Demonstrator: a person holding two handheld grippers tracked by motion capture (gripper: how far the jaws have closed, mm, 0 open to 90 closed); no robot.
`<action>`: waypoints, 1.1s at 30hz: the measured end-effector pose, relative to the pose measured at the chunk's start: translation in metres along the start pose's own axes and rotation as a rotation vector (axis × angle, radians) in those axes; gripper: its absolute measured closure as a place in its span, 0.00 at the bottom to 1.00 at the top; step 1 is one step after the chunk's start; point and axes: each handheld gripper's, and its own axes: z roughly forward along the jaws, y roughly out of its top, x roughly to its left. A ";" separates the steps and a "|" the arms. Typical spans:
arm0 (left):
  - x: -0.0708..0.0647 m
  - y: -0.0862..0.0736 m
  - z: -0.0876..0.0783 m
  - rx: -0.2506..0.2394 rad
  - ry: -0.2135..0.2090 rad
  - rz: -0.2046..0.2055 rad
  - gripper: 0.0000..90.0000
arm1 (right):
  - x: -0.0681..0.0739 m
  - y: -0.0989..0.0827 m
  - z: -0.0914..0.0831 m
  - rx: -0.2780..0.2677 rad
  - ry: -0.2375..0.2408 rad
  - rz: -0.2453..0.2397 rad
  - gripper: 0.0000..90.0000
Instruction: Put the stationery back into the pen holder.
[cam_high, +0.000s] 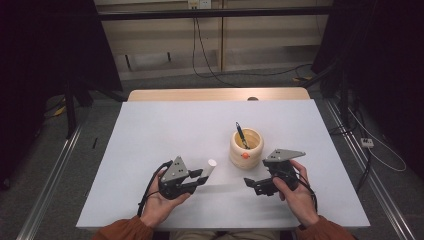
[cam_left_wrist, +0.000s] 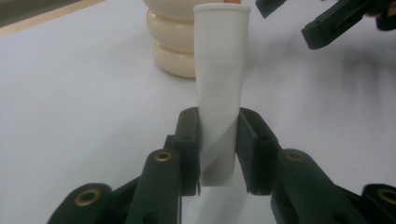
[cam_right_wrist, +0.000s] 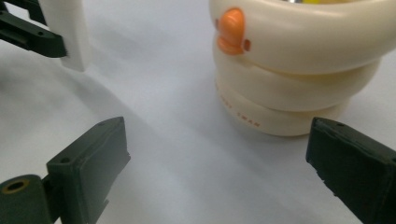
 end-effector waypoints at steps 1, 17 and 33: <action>0.001 0.000 -0.001 -0.002 -0.005 -0.011 0.79 | -0.001 -0.001 0.000 -0.003 0.003 0.005 0.07; 0.016 0.005 -0.020 -0.089 -0.029 -0.145 0.79 | -0.009 -0.011 -0.009 -0.067 -0.056 0.017 0.06; 0.022 0.022 -0.041 -0.129 0.017 -0.146 0.79 | -0.014 -0.027 -0.023 -0.149 -0.083 0.040 0.06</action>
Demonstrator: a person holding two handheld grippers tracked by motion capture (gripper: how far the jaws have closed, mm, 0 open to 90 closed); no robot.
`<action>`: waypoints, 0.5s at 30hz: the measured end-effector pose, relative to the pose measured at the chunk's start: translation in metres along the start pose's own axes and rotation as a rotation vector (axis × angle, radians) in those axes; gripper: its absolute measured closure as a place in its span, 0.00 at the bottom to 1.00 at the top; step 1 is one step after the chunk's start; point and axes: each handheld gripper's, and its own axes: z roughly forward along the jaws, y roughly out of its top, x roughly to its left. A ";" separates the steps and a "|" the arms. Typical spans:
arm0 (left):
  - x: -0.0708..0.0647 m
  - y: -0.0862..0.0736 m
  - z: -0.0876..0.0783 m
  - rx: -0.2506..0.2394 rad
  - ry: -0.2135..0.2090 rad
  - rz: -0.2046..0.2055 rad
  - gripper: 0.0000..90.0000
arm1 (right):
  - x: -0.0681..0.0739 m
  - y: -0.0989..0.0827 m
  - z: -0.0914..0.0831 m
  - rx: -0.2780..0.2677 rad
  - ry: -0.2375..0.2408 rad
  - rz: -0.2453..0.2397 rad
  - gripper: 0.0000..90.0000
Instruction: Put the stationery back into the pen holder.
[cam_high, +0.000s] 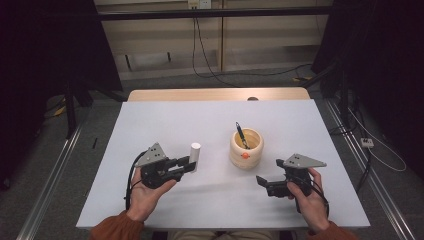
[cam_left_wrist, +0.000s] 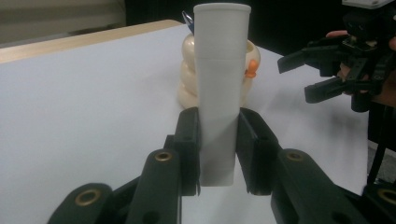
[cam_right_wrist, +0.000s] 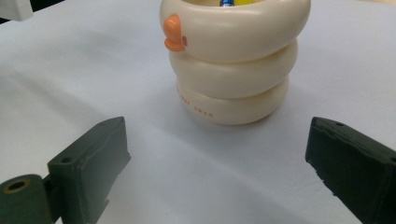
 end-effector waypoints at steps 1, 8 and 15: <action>-0.001 0.002 0.000 0.001 0.002 0.002 0.79 | -0.001 -0.001 -0.001 -0.004 -0.003 0.000 0.06; -0.009 0.017 -0.004 -0.031 -0.001 0.015 0.79 | -0.005 -0.006 -0.008 -0.017 -0.034 0.013 0.06; -0.013 0.034 -0.008 -0.050 0.007 0.061 0.79 | -0.008 -0.013 -0.011 -0.012 -0.042 0.008 0.06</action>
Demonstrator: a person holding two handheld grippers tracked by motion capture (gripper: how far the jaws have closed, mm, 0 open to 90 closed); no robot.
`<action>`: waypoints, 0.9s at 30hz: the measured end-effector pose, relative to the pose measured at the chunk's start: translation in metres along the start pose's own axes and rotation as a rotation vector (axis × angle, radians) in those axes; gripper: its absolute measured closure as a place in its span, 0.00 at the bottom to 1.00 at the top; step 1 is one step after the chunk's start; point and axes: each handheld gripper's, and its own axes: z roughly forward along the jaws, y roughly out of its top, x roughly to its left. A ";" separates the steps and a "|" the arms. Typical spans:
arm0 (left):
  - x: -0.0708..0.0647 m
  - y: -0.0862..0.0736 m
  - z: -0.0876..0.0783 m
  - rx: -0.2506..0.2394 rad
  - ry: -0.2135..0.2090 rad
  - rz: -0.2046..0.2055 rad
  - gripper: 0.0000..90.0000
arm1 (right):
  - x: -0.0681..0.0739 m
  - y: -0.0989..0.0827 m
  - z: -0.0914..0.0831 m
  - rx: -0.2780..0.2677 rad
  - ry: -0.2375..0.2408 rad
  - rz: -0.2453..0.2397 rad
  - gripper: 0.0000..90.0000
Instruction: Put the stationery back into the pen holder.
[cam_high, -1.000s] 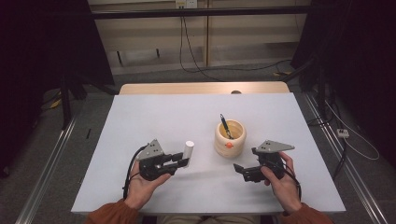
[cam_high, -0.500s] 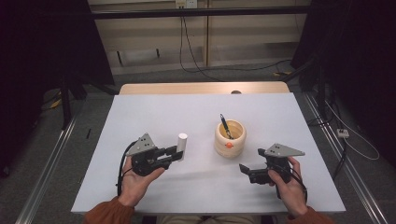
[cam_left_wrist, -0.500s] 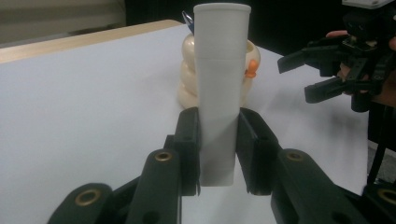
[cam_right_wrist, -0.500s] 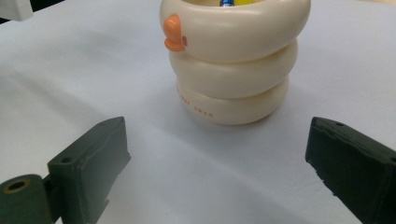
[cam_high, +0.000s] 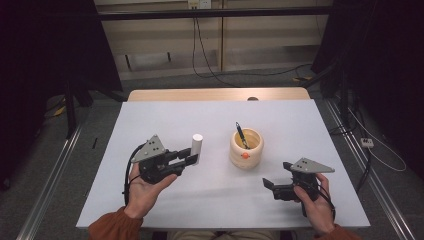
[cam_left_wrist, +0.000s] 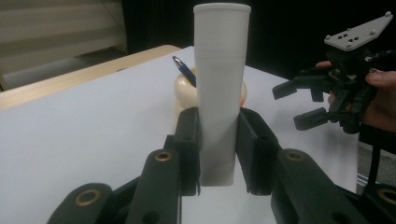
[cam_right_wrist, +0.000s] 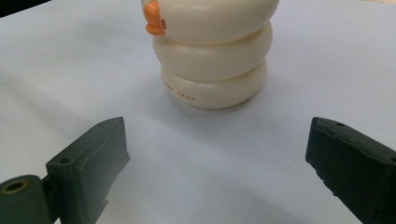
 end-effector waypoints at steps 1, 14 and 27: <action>0.001 0.001 0.001 0.000 0.000 -0.003 0.79 | 0.000 0.000 -0.001 -0.001 -0.002 0.000 0.06; 0.006 0.026 0.024 -0.031 0.003 -0.013 0.79 | -0.004 -0.007 -0.005 -0.034 -0.006 0.008 0.06; 0.011 0.040 0.050 -0.034 -0.010 -0.028 0.79 | -0.005 -0.008 -0.003 -0.038 -0.006 0.018 0.06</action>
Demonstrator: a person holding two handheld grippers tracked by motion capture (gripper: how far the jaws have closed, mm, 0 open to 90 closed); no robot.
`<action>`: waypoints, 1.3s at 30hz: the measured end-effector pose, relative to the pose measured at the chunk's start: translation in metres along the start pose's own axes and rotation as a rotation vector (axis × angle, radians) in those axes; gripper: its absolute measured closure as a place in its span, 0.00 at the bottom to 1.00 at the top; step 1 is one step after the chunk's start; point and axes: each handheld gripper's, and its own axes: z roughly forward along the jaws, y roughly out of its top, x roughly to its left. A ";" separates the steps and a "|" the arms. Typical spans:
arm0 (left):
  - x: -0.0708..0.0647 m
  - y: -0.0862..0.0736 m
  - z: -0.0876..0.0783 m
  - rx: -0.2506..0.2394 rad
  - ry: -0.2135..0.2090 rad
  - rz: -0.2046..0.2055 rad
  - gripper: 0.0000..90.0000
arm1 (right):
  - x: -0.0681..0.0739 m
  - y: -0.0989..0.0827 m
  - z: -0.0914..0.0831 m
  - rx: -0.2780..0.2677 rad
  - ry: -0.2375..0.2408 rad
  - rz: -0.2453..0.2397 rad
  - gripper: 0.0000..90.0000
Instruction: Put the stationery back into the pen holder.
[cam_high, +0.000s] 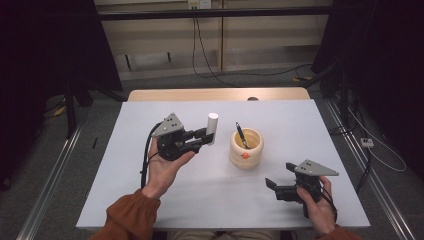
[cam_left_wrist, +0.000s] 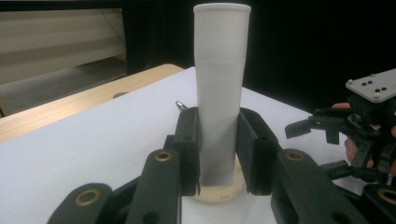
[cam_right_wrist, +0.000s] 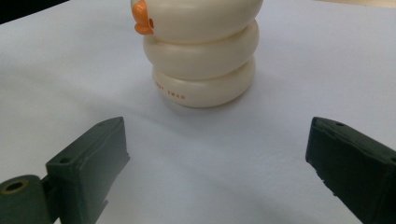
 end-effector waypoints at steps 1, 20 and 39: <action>0.000 0.001 0.002 0.000 0.005 -0.002 0.79 | 0.000 0.000 0.000 0.000 0.000 -0.003 0.06; -0.008 0.009 0.052 -0.021 -0.043 0.005 0.79 | -0.001 0.000 -0.001 0.001 -0.002 -0.003 0.06; -0.012 -0.001 0.101 -0.001 -0.054 -0.025 0.79 | -0.001 0.000 -0.001 0.000 0.003 -0.001 0.06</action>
